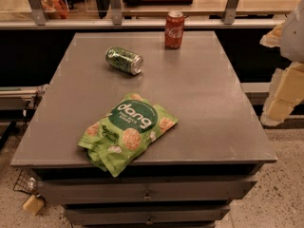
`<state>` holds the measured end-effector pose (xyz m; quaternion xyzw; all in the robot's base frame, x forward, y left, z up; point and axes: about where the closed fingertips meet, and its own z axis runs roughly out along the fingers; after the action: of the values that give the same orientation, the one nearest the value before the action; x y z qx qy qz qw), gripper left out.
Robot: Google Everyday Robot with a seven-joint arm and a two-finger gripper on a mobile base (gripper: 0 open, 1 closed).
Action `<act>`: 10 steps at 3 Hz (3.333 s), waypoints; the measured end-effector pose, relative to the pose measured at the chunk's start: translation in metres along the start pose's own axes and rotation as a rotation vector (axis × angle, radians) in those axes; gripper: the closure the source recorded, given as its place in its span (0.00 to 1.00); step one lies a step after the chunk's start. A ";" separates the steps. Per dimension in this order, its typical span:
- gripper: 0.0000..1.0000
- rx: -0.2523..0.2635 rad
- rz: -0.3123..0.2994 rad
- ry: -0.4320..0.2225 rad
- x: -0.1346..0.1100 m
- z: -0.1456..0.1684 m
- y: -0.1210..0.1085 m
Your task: Place green can upright
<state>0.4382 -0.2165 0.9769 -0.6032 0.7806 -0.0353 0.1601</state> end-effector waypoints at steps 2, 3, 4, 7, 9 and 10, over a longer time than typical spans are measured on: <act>0.00 0.000 -0.006 -0.001 -0.036 0.015 -0.001; 0.00 -0.012 -0.026 -0.003 -0.105 0.050 -0.007; 0.00 -0.002 -0.010 -0.033 -0.184 0.074 -0.021; 0.00 0.024 0.082 -0.077 -0.217 0.094 -0.040; 0.00 0.024 0.242 -0.082 -0.277 0.154 -0.113; 0.00 -0.012 0.307 -0.077 -0.310 0.182 -0.133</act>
Offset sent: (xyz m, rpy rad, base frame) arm 0.0342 0.0889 -0.0225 -0.0028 0.0192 0.0141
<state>0.6838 0.0684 0.9025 -0.4788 0.8570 0.0174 0.1896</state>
